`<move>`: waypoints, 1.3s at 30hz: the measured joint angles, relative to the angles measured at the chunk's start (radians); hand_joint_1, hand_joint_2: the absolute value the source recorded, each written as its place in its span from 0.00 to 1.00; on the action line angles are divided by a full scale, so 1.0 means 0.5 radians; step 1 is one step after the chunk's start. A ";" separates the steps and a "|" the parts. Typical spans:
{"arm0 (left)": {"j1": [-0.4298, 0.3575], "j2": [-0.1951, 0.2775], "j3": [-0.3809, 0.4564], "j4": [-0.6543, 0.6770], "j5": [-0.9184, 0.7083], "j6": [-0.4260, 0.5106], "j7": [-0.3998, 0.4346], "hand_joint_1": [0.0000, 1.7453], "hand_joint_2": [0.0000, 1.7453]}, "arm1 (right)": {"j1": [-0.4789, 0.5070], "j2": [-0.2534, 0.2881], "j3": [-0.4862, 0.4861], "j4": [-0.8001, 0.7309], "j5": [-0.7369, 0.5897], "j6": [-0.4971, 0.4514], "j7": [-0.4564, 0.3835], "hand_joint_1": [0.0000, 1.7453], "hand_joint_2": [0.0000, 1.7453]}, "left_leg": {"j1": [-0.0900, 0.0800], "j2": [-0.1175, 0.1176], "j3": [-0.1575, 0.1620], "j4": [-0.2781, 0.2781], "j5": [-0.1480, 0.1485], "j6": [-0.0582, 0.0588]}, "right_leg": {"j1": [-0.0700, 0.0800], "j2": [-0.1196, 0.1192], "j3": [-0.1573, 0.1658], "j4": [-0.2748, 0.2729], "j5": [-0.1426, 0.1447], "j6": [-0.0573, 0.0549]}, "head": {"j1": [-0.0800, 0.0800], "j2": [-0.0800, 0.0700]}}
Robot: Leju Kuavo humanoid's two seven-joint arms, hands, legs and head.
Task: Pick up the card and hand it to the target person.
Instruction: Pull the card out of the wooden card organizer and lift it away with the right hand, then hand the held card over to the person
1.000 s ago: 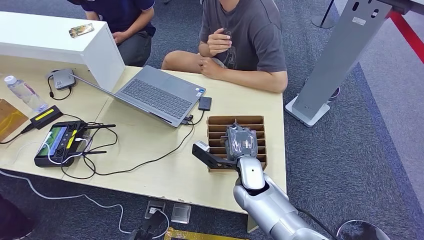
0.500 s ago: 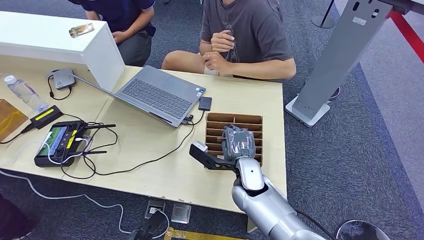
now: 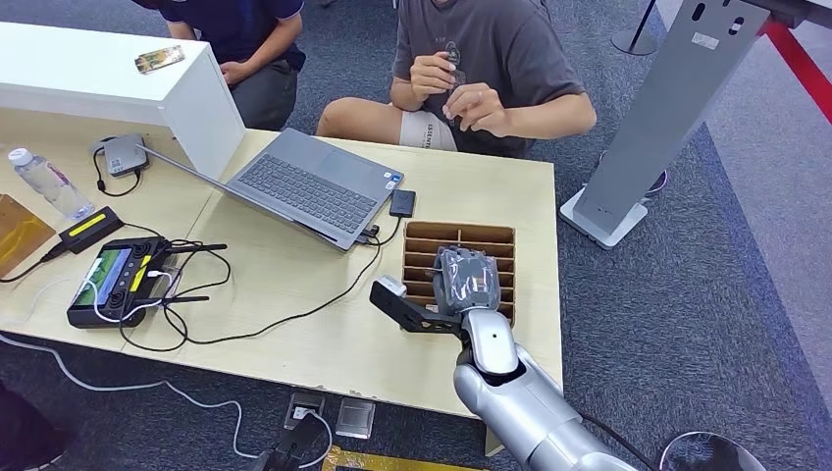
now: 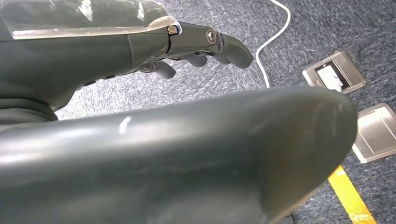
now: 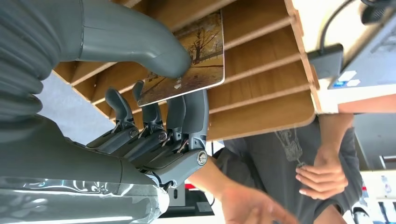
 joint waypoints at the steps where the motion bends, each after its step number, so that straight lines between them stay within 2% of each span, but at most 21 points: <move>1: 0.001 0.000 0.001 0.000 0.001 0.002 -0.005 0.00 0.00 | 0.004 -0.004 -0.006 -0.031 -0.010 0.002 0.005 0.79 1.00 | 0.000 0.000 0.000 0.000 0.000 0.000 | 0.000 0.000 0.000 0.000 0.000 0.000 | 0.000 0.000; 26: 0.033 -0.001 0.009 0.000 -0.016 0.034 -0.018 0.00 0.00 | 0.012 -0.227 -0.304 -1.009 -0.065 -0.095 0.101 0.77 1.00 | 0.000 0.000 -0.001 0.001 0.000 0.000 | 0.000 0.000 -0.001 0.000 0.000 0.000 | 0.000 0.000; 32: 0.024 -0.009 0.006 -0.002 -0.073 0.024 0.008 0.00 0.00 | -0.118 -0.250 -0.366 -1.025 0.057 -0.290 0.035 0.76 1.00 | 0.000 0.000 -0.001 0.001 0.000 0.000 | 0.000 0.000 -0.001 0.000 0.000 0.000 | 0.000 0.000; 39: 0.000 -0.026 0.000 -0.004 -0.101 0.014 0.020 0.00 0.00 | -0.265 -0.267 -0.390 -0.793 0.173 -0.316 0.016 0.74 1.00 | 0.000 -0.001 -0.002 0.001 0.000 0.000 | 0.000 0.000 0.000 0.000 0.000 0.000 | 0.001 0.000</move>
